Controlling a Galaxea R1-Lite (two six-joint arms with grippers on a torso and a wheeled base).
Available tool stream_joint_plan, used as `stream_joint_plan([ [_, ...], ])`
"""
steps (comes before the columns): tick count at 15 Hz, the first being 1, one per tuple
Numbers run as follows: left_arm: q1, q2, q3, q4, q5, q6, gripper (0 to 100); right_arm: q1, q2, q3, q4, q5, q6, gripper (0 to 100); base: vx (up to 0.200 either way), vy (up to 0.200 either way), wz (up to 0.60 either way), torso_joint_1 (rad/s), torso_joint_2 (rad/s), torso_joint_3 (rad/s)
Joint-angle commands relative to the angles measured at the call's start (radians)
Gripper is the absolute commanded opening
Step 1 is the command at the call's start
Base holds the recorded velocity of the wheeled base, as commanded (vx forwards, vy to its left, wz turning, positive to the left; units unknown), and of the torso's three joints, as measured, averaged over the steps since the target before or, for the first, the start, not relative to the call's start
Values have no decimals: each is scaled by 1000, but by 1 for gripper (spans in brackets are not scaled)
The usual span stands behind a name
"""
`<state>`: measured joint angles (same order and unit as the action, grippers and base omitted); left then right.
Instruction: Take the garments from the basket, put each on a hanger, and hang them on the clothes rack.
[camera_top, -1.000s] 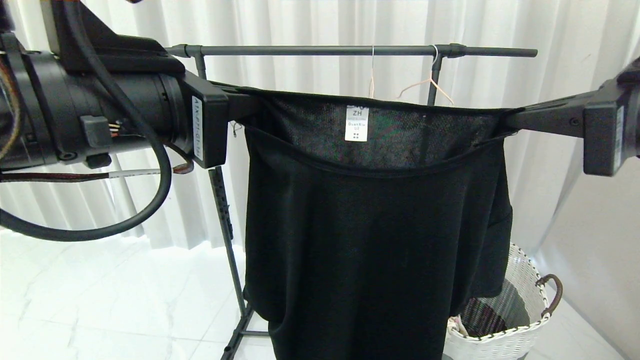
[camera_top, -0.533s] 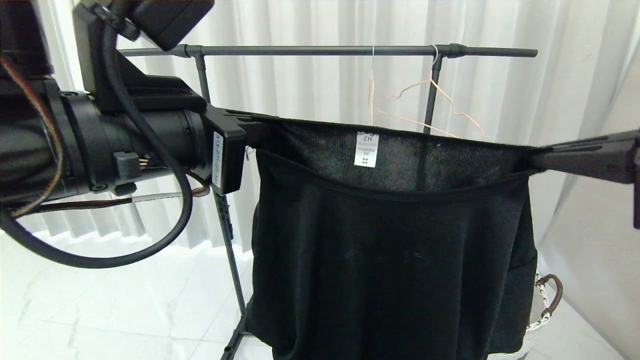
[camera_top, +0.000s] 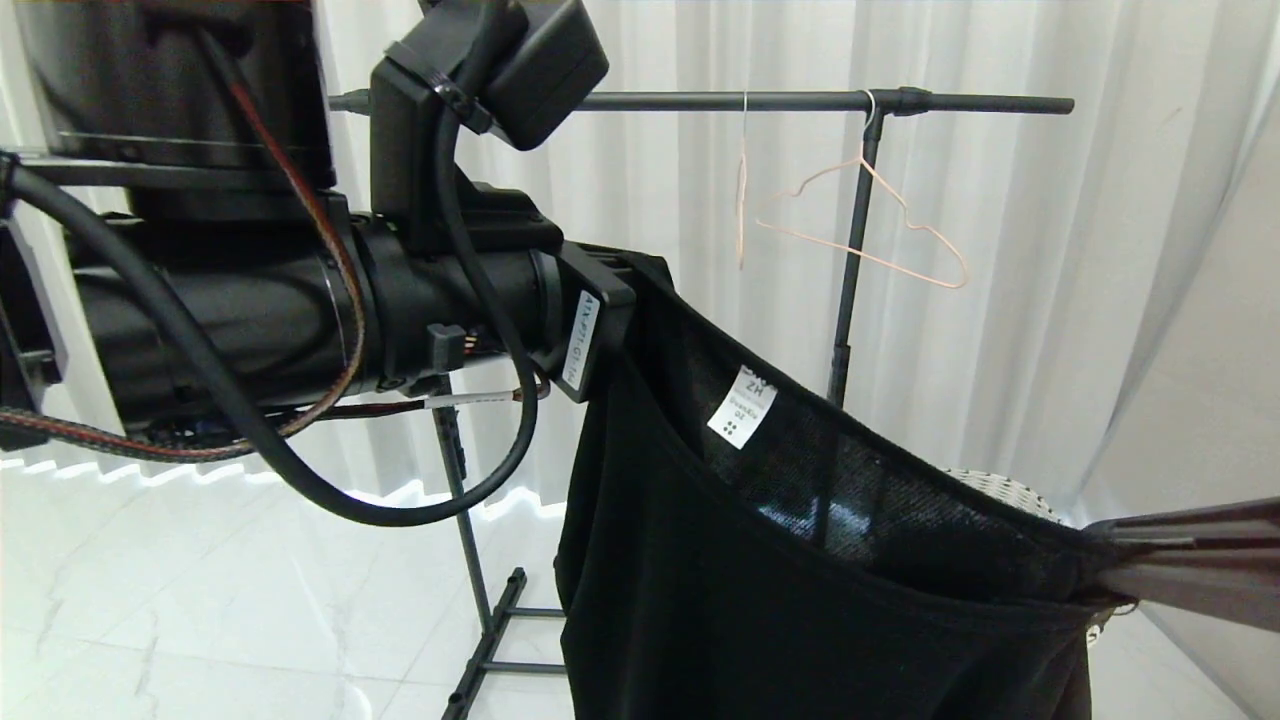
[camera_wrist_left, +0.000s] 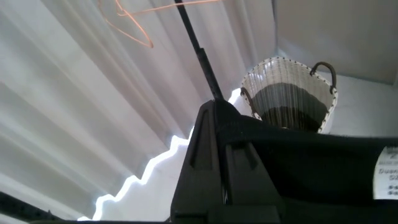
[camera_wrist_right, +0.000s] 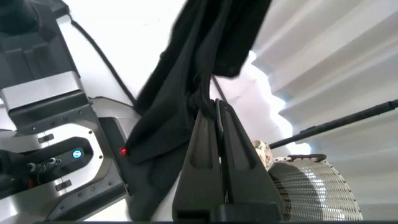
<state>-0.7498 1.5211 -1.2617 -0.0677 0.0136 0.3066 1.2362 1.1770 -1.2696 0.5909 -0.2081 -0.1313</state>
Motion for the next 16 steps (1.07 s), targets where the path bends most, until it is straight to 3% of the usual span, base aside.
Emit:
stream_joint_plan([
  [1,-3,18,-1,0,0,2,0,25,26,-4,-3,-5,-4,0,0,0,0,0,0,0],
  [11,4,-39,67,0,6,-17,0,6,16,19,-3,-48,2,0,0,0,0,0,0,0],
  [14,12,-125,173,0,6,-21,0,-55,16,22,-29,-56,2,0,0,0,0,0,0,0],
  [16,6,-196,242,0,6,-21,0,-129,29,42,-111,-56,-1,0,0,0,0,0,0,0],
])
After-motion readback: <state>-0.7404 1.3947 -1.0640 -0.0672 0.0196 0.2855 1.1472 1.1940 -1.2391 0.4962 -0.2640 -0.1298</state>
